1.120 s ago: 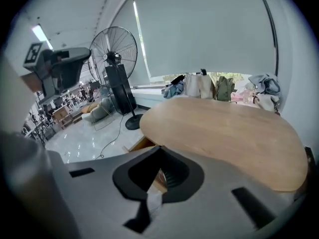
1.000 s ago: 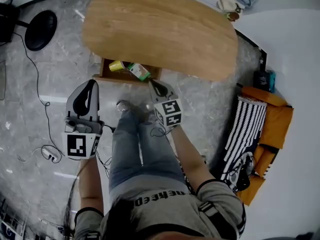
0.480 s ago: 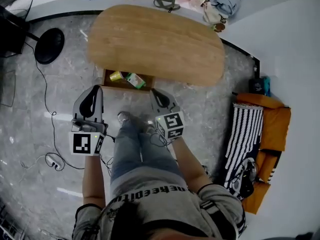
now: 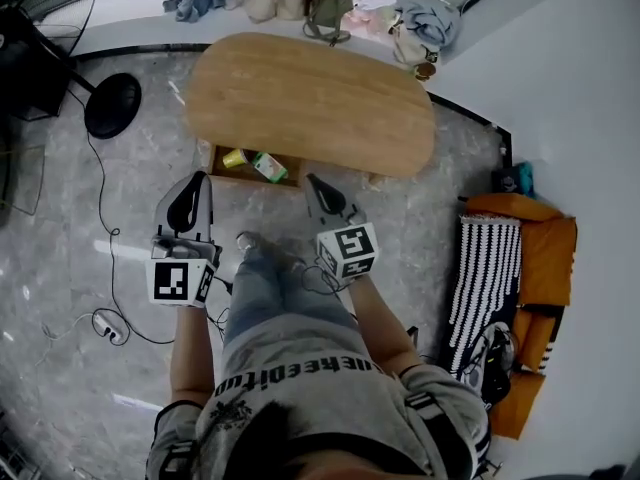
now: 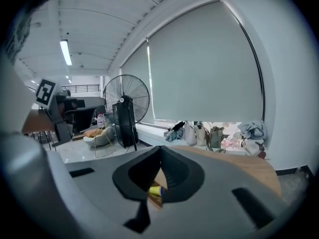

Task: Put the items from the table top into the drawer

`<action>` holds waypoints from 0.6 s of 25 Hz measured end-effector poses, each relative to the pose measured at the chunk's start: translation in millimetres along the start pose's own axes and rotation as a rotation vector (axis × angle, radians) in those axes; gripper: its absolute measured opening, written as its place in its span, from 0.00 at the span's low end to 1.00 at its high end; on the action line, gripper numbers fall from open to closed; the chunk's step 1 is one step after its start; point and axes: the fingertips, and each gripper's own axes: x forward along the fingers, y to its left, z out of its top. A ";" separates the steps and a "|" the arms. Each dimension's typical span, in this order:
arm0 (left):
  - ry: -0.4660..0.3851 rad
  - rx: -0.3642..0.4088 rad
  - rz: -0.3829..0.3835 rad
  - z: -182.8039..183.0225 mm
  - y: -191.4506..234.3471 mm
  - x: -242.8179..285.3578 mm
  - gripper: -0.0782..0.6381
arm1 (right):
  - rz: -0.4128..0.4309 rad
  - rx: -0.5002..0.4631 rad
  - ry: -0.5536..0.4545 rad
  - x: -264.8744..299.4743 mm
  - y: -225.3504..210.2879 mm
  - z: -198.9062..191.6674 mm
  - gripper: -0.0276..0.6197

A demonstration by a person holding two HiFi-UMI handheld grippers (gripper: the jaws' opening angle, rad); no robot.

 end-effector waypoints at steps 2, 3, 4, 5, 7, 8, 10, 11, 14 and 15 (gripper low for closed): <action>-0.013 0.003 0.009 9.4 -5.1 -7.4 0.13 | -0.003 -0.004 -0.027 -11.5 1.9 12.0 0.05; -0.020 0.006 0.015 13.9 -7.6 -11.0 0.13 | -0.003 -0.009 -0.039 -17.1 2.9 17.9 0.05; -0.027 0.010 0.020 18.5 -10.2 -14.4 0.13 | -0.002 -0.014 -0.051 -22.7 3.9 23.6 0.05; -0.036 0.014 0.025 23.1 -13.1 -18.0 0.13 | 0.000 -0.015 -0.063 -28.6 4.7 29.3 0.05; -0.053 0.019 0.031 31.7 -19.7 -25.5 0.13 | 0.006 -0.003 -0.092 -41.3 5.8 40.3 0.05; -0.060 0.021 0.032 35.5 -23.0 -29.5 0.13 | 0.006 0.003 -0.107 -47.8 6.0 45.7 0.05; -0.072 0.027 0.035 42.7 -28.9 -37.1 0.13 | 0.000 0.005 -0.135 -60.0 5.6 56.8 0.05; -0.076 0.033 0.036 46.1 -31.7 -40.6 0.13 | -0.004 0.003 -0.147 -65.4 5.0 62.1 0.05; -0.085 0.049 0.042 56.0 -39.7 -49.2 0.13 | -0.022 -0.011 -0.176 -79.8 2.1 76.8 0.05; -0.088 0.052 0.044 59.0 -42.1 -51.7 0.13 | -0.028 -0.017 -0.183 -84.1 1.2 80.9 0.05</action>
